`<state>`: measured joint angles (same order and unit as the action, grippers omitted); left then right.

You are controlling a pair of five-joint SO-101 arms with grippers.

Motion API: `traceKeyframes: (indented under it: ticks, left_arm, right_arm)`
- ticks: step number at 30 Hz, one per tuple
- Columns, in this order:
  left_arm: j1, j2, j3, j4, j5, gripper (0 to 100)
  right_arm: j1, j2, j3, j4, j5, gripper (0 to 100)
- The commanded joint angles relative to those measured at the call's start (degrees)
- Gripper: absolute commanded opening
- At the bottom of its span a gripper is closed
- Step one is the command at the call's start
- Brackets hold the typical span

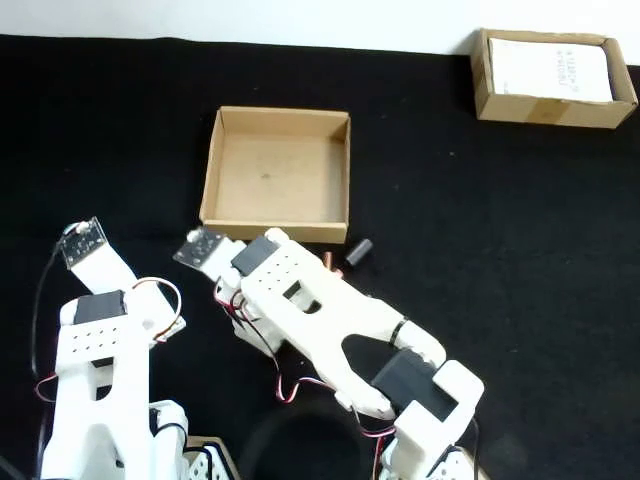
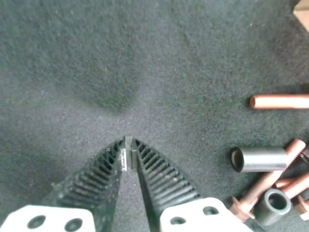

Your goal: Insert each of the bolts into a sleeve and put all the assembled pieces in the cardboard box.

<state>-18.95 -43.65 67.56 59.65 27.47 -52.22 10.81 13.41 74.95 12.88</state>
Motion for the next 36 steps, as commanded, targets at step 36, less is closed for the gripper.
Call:
traceKeyframes:
  ticks: [36]
  left_arm:
    - [-0.7, 0.1, 0.0, -2.0, 0.2, 1]
  right_arm:
    - [12.9, 2.2, -26.3, 17.1, -0.3, 0.6]
